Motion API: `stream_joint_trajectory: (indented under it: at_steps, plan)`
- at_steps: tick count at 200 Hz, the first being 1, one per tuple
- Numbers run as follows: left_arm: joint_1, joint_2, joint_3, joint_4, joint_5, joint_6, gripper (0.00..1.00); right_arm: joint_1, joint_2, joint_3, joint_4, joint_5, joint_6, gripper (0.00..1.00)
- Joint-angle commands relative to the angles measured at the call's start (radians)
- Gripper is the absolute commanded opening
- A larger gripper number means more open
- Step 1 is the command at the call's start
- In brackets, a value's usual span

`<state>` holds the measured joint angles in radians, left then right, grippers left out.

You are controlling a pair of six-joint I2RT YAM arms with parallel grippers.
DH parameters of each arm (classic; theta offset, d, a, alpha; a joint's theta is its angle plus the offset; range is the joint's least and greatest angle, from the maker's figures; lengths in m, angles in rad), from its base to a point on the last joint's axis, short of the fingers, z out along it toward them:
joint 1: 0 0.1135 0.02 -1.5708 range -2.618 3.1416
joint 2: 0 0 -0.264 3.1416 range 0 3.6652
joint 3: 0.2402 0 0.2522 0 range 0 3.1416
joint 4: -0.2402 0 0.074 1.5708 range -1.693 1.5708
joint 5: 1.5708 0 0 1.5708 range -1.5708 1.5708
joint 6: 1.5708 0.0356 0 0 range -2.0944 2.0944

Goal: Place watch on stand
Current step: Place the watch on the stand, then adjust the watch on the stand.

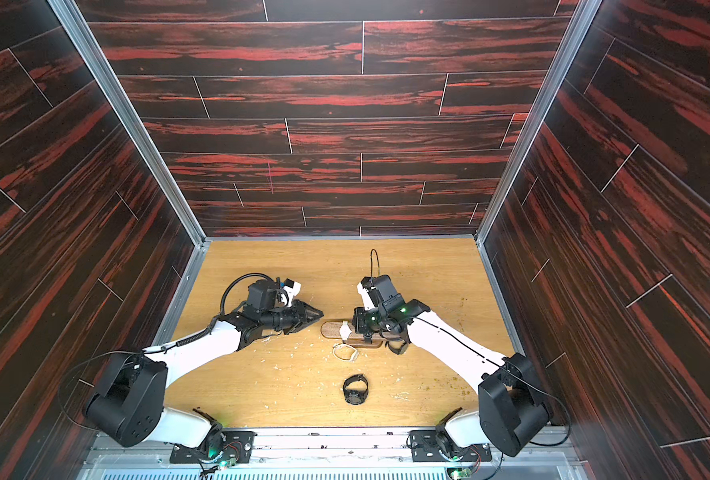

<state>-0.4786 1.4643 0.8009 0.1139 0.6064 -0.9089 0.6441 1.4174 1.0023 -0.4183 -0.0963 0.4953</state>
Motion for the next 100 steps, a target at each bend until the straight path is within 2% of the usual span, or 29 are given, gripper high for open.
stream_joint_trajectory:
  at_steps: [1, 23, 41, 57, 82, 100]
  plan:
    - [-0.034, -0.037, 0.044, -0.086, -0.026, 0.052, 0.29, -0.003, -0.043, 0.003, -0.042, 0.036, 0.014, 0.25]
    - [-0.06, -0.024, 0.044, -0.084, -0.031, 0.042, 0.29, -0.034, -0.074, -0.015, -0.071, 0.061, 0.033, 0.26]
    - [-0.087, -0.001, 0.047, -0.065, -0.037, 0.028, 0.29, -0.087, -0.1, -0.051, -0.068, 0.044, 0.044, 0.14]
    - [-0.105, 0.018, 0.048, -0.045, -0.034, 0.012, 0.29, -0.156, -0.124, -0.092, -0.048, -0.039, 0.051, 0.13]
    - [-0.117, 0.031, 0.051, -0.042, -0.04, 0.006, 0.29, -0.241, -0.156, -0.146, -0.041, -0.118, 0.055, 0.27]
    - [-0.124, 0.049, 0.065, -0.042, -0.038, 0.004, 0.29, -0.278, -0.171, -0.175, -0.05, -0.143, 0.052, 0.33]
